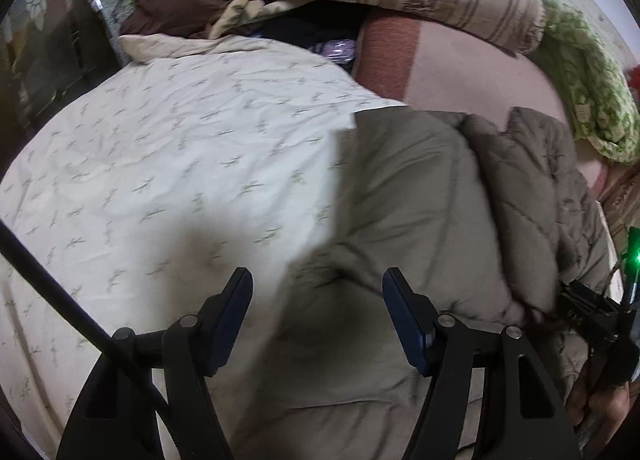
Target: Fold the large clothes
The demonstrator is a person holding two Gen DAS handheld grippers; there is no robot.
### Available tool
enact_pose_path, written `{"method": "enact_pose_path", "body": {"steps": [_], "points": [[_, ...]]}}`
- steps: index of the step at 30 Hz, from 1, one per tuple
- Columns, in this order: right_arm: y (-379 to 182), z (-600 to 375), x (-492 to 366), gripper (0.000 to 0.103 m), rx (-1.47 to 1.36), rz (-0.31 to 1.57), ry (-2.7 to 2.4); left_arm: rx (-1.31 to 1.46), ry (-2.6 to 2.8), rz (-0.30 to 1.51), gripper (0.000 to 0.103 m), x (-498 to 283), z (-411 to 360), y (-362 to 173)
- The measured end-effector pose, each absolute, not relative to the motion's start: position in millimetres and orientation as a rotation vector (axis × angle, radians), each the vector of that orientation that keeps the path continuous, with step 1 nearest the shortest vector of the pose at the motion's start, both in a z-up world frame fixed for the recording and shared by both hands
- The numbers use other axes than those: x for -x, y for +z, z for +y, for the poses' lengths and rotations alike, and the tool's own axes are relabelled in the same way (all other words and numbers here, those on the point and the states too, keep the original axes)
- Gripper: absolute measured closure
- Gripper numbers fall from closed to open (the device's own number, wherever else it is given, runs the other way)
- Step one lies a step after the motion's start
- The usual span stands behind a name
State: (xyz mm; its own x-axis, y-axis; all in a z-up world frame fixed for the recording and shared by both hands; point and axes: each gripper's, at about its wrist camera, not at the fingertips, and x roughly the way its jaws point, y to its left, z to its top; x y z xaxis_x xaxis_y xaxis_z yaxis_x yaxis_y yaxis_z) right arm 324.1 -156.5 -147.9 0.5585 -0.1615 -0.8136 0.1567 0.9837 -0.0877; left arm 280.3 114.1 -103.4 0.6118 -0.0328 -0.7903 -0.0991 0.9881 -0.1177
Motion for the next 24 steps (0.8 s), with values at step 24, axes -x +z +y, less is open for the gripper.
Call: {"method": "enact_pose_path", "body": {"steps": [24], "points": [[-142, -206, -282, 0.043, -0.076, 0.848, 0.014, -0.112, -0.085, 0.984, 0.042, -383, -37, -118]]}}
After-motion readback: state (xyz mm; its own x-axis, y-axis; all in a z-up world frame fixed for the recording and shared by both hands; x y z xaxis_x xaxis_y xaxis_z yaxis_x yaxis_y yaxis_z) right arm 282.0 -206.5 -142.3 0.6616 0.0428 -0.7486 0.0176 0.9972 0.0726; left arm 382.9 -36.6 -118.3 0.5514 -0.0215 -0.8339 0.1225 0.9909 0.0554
